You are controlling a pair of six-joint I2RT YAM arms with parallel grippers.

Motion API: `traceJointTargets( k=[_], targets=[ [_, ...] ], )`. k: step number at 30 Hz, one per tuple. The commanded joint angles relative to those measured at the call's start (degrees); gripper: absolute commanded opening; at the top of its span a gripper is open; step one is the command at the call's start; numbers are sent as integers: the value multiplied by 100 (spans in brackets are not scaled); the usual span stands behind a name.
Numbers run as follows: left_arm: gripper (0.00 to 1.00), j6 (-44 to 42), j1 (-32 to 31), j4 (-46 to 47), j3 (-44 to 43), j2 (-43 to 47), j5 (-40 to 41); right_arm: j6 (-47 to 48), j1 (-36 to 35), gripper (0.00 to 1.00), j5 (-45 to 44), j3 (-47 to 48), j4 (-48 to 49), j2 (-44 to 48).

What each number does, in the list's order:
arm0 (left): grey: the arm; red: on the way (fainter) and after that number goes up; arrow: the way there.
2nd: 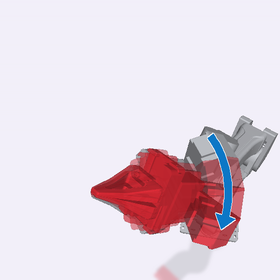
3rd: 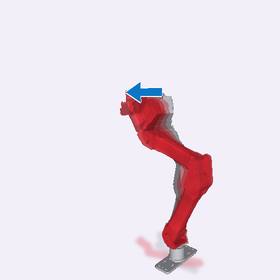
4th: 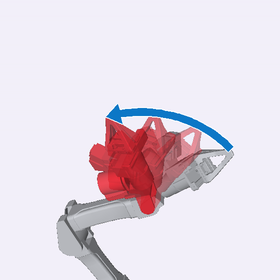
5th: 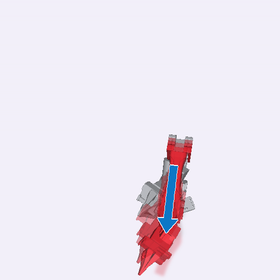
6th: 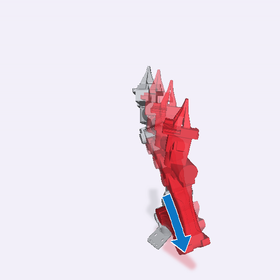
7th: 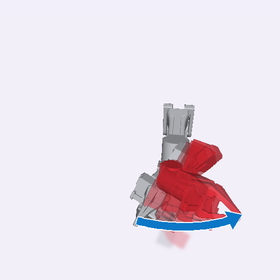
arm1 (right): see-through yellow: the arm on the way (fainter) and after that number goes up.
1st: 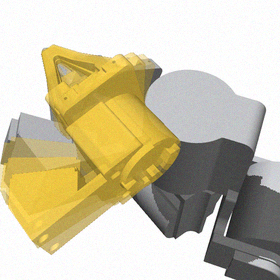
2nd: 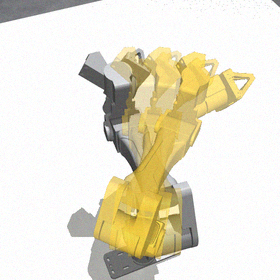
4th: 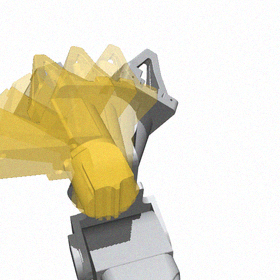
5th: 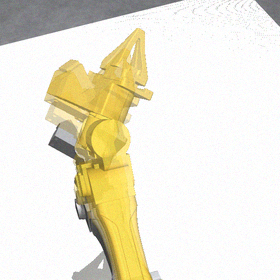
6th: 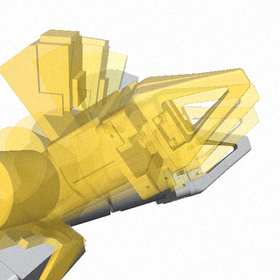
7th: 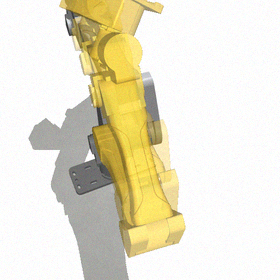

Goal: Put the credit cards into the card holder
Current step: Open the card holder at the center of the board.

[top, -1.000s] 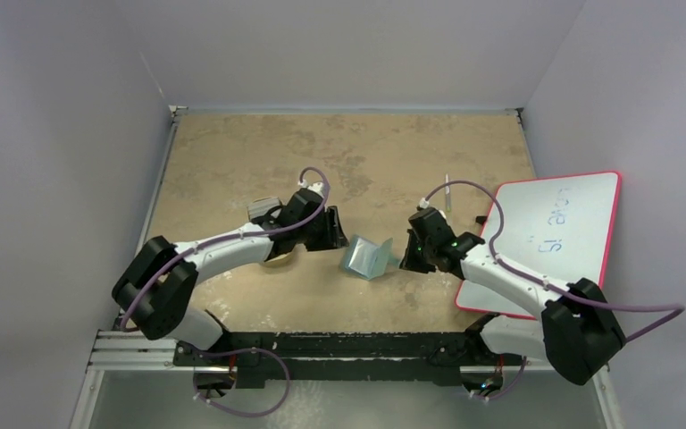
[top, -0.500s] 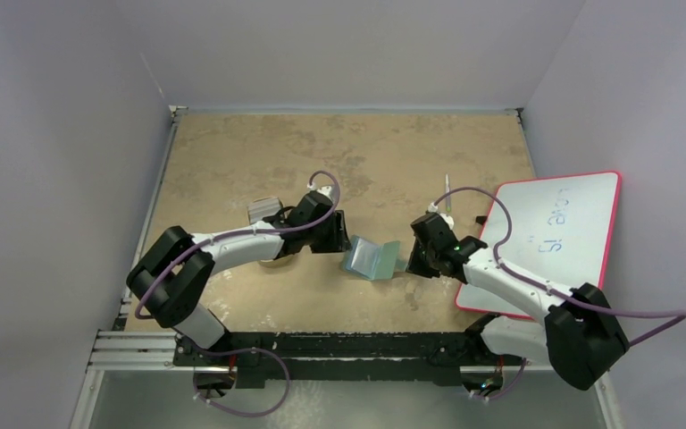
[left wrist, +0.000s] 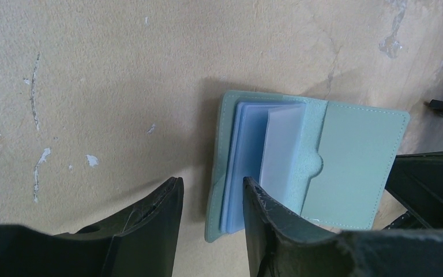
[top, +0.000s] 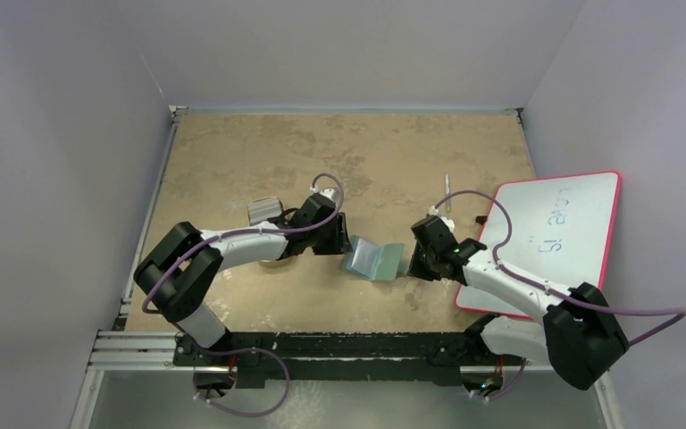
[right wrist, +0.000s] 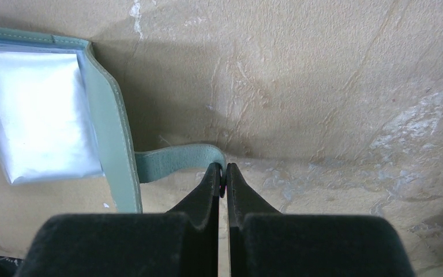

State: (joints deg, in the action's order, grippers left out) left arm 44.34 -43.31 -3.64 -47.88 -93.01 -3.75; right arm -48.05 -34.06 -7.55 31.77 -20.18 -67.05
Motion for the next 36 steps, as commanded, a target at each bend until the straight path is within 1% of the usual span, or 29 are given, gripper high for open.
traceJointTargets(
  k=[1,3,5,12,17,21,25,29,33,36],
  targets=[
    [41,-10,-45,401,51,-73,-103,-74,22,0,-45,-48,68,60],
    [41,71,-54,633,128,-129,-319,-71,22,0,-49,-48,67,67],
    [41,163,-62,794,187,-163,-367,-70,22,0,-51,-53,72,61],
    [41,137,-75,741,189,-266,-304,-35,22,0,-28,-55,106,39],
    [43,215,-88,972,216,-238,-570,-3,23,0,51,-51,169,-5],
    [43,268,-134,767,114,-66,-631,56,23,1,226,1,255,-49],
    [43,271,-276,509,-108,290,-511,78,18,15,133,212,184,-25],
    [44,400,-456,601,-217,429,-493,127,23,31,201,433,-2,31],
    [44,495,-582,733,-275,318,-530,226,18,41,185,599,-212,145],
    [44,471,-625,739,-342,175,-522,276,23,46,203,776,-367,232]
  ],
)
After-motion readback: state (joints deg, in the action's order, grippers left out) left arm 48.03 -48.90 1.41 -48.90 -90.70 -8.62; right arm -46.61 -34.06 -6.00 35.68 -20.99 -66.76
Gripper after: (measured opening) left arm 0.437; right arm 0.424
